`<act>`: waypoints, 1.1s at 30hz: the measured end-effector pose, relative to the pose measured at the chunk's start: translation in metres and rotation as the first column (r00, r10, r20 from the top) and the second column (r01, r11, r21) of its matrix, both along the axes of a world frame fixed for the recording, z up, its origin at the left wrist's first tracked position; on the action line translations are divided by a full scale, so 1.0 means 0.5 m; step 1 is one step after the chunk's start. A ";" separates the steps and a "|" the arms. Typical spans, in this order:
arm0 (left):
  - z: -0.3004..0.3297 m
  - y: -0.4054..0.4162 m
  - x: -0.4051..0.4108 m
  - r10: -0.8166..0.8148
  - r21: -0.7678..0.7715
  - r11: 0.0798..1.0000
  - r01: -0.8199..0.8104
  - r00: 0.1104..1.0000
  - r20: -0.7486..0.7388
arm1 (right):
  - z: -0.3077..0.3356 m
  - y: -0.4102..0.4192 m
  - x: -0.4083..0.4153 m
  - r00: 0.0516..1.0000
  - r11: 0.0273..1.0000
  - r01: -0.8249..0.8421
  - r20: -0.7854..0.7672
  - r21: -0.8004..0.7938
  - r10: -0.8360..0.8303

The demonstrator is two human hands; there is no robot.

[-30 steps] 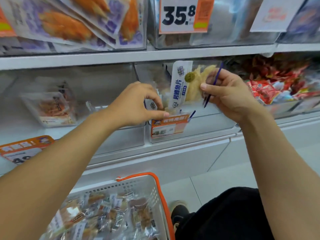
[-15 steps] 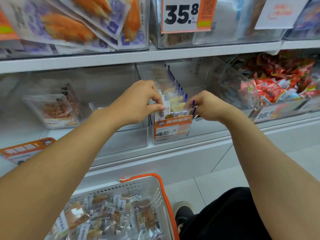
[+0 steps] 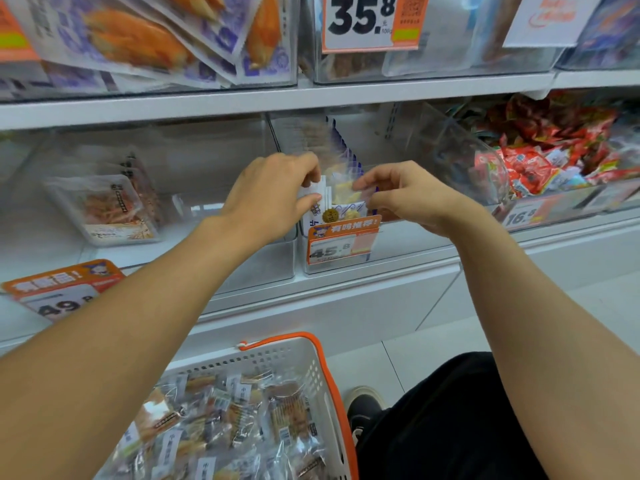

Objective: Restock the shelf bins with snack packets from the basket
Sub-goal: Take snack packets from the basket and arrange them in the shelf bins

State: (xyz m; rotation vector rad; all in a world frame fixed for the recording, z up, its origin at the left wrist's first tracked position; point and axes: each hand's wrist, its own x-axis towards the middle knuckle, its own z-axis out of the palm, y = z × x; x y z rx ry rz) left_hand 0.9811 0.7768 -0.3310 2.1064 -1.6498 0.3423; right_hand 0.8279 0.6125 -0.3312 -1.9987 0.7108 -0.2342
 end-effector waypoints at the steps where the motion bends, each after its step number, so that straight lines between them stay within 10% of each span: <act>1: 0.000 0.007 -0.001 -0.003 0.001 1.000 0.003 1.000 -0.008 | 0.004 0.001 -0.002 1.000 0.994 0.016 -0.023 -0.108 -0.018; 6: -0.017 0.102 0.018 -0.045 -0.173 0.984 0.046 0.999 0.012 | 0.054 0.098 -0.005 0.958 0.726 0.193 0.288 -0.660 0.007; 10: -0.094 0.284 0.043 0.035 -0.264 0.961 -0.085 0.981 -0.188 | 0.008 0.283 0.056 0.896 0.728 -0.259 0.124 -0.634 0.426; 14: -0.256 0.524 0.081 0.296 0.210 0.950 -0.231 0.881 -0.369 | -0.187 0.452 0.119 0.626 0.542 -0.779 -0.399 -0.314 0.670; 18: -0.362 0.698 0.110 0.640 0.840 0.475 -0.262 0.759 -0.125 | -0.358 0.599 0.150 0.607 0.687 -0.727 -0.469 -0.002 0.641; 25: -0.403 0.809 0.114 0.786 0.979 0.204 -0.021 0.599 -0.151 | -0.499 0.834 0.185 0.633 0.796 -0.549 -0.497 0.253 0.594; 33: -0.442 0.872 0.091 0.862 0.905 0.412 0.103 0.279 -0.424 | -0.520 0.881 0.200 0.698 0.783 -0.199 -0.476 0.590 0.536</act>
